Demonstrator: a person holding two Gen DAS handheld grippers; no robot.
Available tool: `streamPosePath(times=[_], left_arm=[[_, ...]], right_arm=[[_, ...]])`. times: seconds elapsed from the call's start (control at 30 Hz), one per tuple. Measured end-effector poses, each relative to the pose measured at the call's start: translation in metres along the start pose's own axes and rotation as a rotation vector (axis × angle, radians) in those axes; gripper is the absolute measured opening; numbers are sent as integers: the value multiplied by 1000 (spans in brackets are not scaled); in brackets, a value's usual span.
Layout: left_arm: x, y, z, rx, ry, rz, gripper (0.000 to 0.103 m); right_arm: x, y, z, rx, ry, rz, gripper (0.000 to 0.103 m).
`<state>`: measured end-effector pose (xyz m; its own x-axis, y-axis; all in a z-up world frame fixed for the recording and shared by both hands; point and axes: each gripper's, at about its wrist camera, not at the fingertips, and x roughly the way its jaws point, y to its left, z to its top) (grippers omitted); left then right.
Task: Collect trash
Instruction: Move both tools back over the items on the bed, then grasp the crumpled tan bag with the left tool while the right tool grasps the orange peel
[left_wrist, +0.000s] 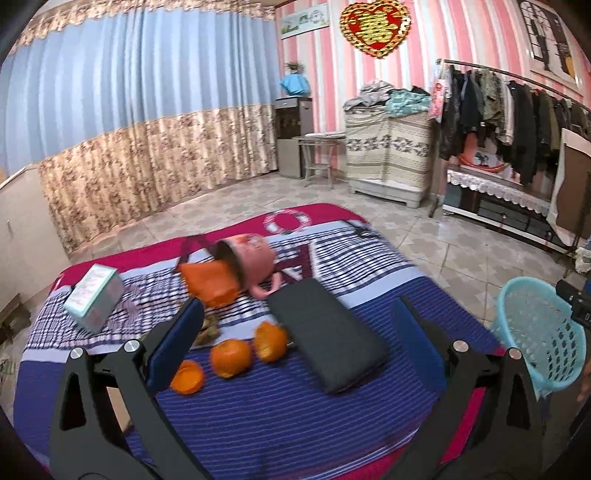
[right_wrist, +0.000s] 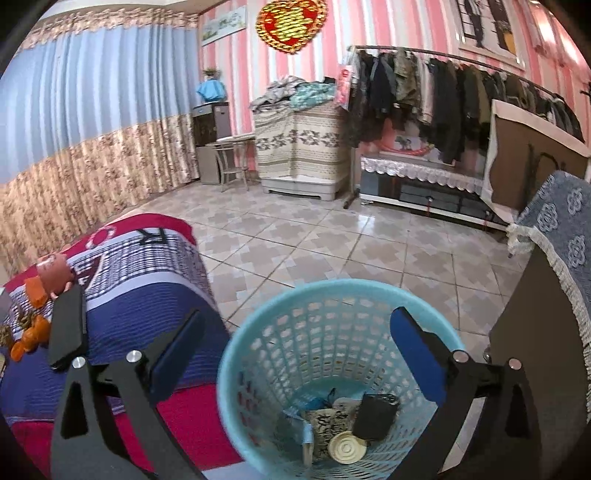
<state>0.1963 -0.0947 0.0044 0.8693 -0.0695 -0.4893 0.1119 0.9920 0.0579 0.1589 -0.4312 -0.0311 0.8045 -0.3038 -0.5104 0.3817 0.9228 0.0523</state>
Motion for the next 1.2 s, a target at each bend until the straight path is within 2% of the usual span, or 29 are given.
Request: streamPosePath(times=[0.27,0.67,0.93,1.2], left_arm=[[-7,51,-16,-29,17,74,97],[-11,119,-49,-75,68,171,97],[-1,146,-74,-92,129,190,97],[23,159,-77,-102,172,192,97]], right_arm=[[-3,50,-4,-83,16,57,98],[-5,109,-21,-139,49,172,98],[0,144,-32,-147,100,251,98],[5,167,-37,-154,112,256,98]])
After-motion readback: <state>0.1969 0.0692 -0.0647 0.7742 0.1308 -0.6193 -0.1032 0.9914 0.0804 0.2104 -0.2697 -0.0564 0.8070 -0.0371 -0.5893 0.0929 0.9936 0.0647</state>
